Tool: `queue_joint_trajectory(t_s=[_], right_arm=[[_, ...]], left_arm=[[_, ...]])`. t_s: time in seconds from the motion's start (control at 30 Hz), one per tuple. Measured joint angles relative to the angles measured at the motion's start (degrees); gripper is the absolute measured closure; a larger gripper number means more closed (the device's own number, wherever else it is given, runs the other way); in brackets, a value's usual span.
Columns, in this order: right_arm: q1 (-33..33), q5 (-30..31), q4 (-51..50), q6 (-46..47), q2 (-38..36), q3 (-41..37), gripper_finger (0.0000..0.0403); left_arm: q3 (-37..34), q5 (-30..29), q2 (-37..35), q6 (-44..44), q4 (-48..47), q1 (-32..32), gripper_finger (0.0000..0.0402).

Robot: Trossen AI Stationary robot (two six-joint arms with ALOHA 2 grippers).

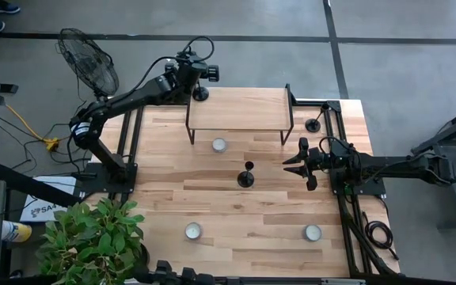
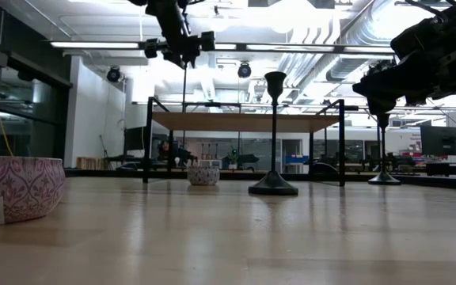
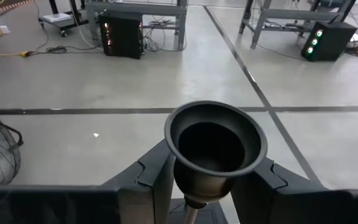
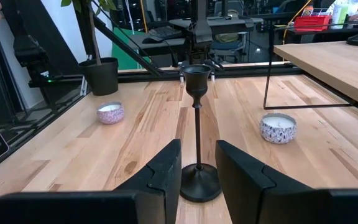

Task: Pick & Place candle stick holders
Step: Put the top left black candle holder on the shelf

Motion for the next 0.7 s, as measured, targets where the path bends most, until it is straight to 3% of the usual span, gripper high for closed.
queue_joint_trajectory(t_s=[0.7], right_arm=[[0.0,0.0,0.0,0.0,0.0,0.0,0.0307]], left_arm=[[0.1,3.3,-2.5,5.2,-2.4,0.0,0.0266]])
